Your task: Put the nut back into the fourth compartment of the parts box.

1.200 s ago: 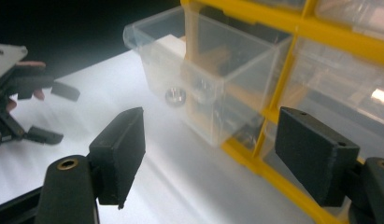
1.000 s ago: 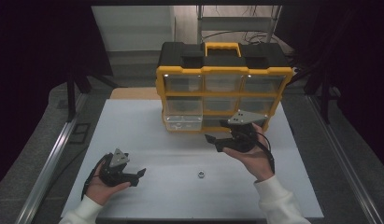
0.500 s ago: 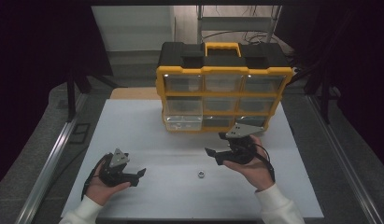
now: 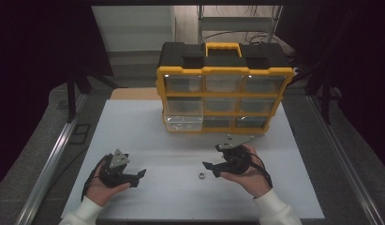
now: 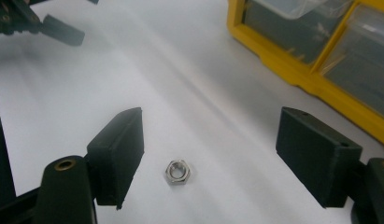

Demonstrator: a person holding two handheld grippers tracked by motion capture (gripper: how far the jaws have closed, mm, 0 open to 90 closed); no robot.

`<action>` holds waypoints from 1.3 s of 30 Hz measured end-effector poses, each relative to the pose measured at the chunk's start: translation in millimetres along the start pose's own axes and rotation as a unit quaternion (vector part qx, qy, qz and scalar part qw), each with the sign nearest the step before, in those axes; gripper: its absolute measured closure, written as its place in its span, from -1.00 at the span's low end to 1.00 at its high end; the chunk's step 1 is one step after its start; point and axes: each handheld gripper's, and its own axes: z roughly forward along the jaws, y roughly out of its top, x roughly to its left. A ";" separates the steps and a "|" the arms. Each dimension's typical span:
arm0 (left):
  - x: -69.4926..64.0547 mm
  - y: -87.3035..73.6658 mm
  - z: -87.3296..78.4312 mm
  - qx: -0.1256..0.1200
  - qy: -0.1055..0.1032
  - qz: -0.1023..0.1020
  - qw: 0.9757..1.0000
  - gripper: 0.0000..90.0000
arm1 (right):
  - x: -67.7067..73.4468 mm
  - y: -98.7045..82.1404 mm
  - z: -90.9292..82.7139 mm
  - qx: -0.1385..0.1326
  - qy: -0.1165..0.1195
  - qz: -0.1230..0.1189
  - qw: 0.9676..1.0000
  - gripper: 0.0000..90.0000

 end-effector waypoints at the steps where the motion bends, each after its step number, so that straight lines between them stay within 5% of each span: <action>1: -0.2 0.0 0.1 0.000 0.000 0.000 1.000 -0.74 | 0.6 -0.5 1.1 0.002 0.000 0.000 1.000 -0.46; 8: -0.7 0.1 0.4 0.001 0.000 0.002 1.000 -0.74 | 6.3 -5.5 15.7 0.036 0.008 -0.008 0.999 -0.46; 21: -0.8 0.0 1.8 0.004 -0.002 0.005 1.000 -0.74 | 10.6 -17.8 48.6 0.124 0.017 -0.023 0.992 -0.47; 39: -1.2 0.2 3.0 0.006 -0.002 0.008 1.000 -0.74 | 15.7 -22.9 74.1 0.178 0.018 -0.037 0.983 -0.38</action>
